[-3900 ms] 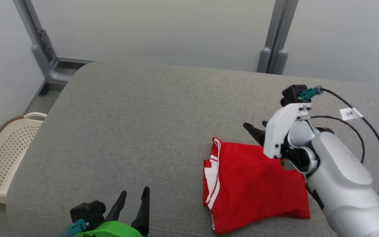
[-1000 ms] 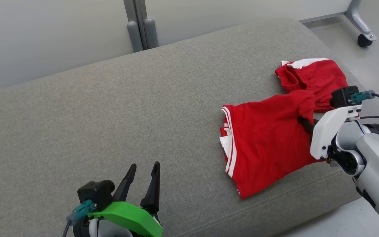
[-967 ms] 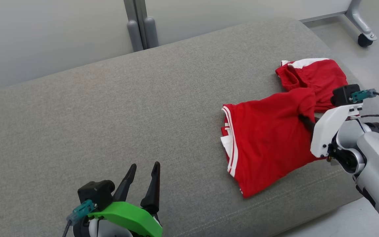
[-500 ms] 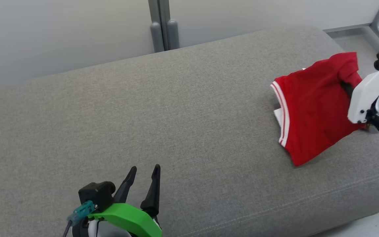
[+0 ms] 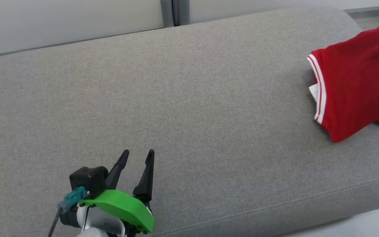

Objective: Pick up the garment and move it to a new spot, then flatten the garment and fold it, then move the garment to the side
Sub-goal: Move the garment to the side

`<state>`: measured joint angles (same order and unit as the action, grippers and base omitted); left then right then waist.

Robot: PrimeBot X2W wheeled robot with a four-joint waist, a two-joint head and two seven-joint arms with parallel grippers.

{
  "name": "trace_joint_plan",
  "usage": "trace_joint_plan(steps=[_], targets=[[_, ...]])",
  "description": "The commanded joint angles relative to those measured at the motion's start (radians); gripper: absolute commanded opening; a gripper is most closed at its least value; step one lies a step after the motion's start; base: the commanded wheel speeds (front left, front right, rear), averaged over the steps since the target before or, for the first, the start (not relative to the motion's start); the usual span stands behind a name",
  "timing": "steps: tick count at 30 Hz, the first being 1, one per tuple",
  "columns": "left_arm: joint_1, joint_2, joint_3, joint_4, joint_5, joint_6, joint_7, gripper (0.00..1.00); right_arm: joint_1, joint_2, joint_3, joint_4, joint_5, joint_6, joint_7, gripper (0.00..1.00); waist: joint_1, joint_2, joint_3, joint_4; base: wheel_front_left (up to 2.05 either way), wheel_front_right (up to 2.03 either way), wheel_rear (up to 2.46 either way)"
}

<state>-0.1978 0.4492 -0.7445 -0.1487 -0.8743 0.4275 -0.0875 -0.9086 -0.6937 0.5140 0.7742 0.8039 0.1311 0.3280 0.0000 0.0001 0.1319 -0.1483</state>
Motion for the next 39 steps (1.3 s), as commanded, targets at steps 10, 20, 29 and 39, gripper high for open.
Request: trace_joint_plan(steps=[10, 20, 29, 39], targets=[[-0.081, 0.061, 0.017, -0.105, 0.051, 0.047, 0.049, 1.0, -0.064, -0.066, -0.032, 0.118, -0.086, -0.001, -0.1, 0.0, 0.0, -0.0001, 0.163, 0.052, 0.0, 0.0, 0.0], [-0.119, 0.111, 0.013, -0.192, 0.09, 0.087, 0.107, 1.0, -0.115, -0.055, -0.081, 0.277, -0.15, -0.001, -0.196, 0.0, 0.0, -0.0001, 0.26, 0.066, 0.0, 0.0, 0.0], [-0.135, 0.141, 0.004, -0.231, 0.114, 0.112, 0.146, 1.0, -0.15, -0.039, -0.114, 0.397, -0.184, -0.001, -0.266, 0.0, 0.0, -0.0001, 0.29, 0.052, 0.0, 0.0, 0.0], [-0.142, 0.161, -0.001, -0.252, 0.122, 0.127, 0.17, 1.0, -0.198, -0.028, -0.14, 0.491, -0.253, -0.001, -0.41, 1.0, 0.0, -0.0001, 0.294, 0.036, 0.0, 0.0, 0.0]])
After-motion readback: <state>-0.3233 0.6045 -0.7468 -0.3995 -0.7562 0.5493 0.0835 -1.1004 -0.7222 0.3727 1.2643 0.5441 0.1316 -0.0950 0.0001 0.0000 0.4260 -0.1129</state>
